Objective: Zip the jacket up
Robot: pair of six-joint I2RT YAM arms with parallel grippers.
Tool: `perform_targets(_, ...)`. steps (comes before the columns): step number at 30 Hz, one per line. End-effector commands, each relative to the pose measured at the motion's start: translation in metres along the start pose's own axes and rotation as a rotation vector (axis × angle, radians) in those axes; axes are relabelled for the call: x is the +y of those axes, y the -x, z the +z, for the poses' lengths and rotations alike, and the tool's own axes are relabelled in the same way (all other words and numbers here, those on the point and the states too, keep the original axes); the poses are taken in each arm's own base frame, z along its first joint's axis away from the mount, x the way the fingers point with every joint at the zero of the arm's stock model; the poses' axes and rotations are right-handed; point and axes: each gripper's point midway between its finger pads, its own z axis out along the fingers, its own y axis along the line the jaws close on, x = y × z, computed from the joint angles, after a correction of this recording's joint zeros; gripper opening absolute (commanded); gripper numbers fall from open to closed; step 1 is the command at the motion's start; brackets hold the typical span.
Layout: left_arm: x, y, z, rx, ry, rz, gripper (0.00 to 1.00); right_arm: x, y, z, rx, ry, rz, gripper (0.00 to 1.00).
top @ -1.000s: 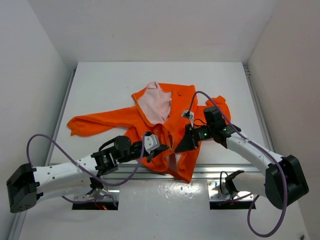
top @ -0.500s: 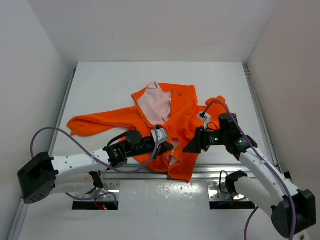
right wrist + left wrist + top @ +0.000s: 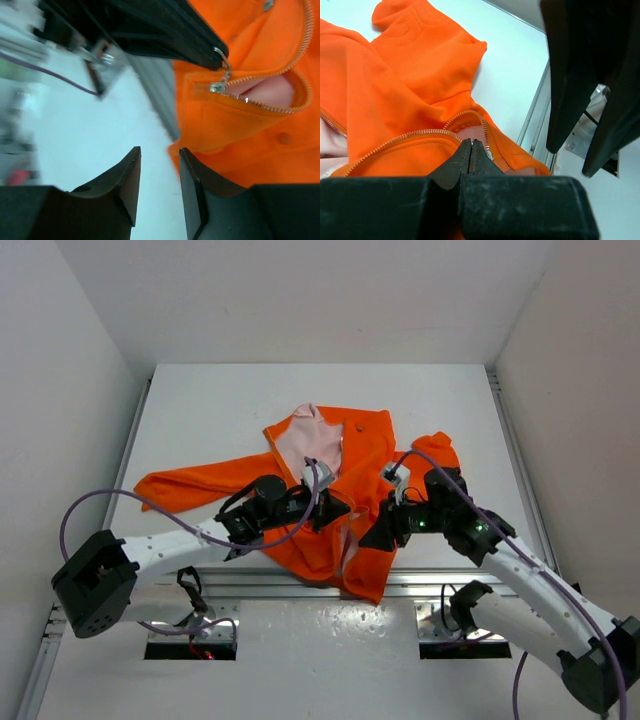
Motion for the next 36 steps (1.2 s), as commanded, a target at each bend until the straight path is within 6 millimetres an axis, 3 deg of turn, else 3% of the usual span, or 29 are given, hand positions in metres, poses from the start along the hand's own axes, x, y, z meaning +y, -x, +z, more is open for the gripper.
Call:
perform_targets(1,0.0,0.036,0.004,-0.091,-0.017,-0.01,0.0,-0.043,0.012,-0.008,-0.048,-0.291,-0.34,0.37)
perform_targets(4,0.0,0.037,0.006,-0.088,-0.03,-0.009,0.0,-0.06,0.031,-0.017,-0.101,-0.446,-0.597,0.41)
perform_targets(7,0.0,0.034,0.009,-0.075,-0.04,-0.023,0.0,-0.053,0.044,-0.016,-0.134,-0.457,-0.702,0.43)
perform_targets(11,-0.005,0.029,0.011,-0.062,-0.057,-0.034,0.0,-0.047,0.078,-0.019,-0.216,-0.511,-0.854,0.46)
perform_targets(14,-0.007,0.029,0.011,-0.06,-0.066,-0.044,0.0,-0.039,0.081,-0.011,-0.221,-0.486,-0.919,0.55)
perform_targets(19,-0.01,0.029,0.014,-0.056,-0.075,-0.044,0.0,-0.016,0.059,0.006,-0.211,-0.314,-0.992,0.65)
perform_targets(24,-0.01,0.03,0.016,-0.056,-0.075,-0.044,0.0,-0.005,0.035,0.012,-0.143,-0.205,-0.991,0.65)
perform_targets(28,-0.012,0.025,0.018,-0.044,-0.081,-0.047,0.0,-0.022,0.025,0.016,-0.081,-0.26,-1.026,0.65)
perform_targets(33,-0.02,0.028,0.02,-0.048,-0.101,-0.042,0.0,-0.04,0.033,0.017,-0.077,-0.364,-1.029,0.62)
perform_targets(36,-0.021,0.031,0.018,-0.056,-0.103,-0.039,0.0,-0.046,0.036,0.019,-0.069,-0.39,-1.039,0.52)
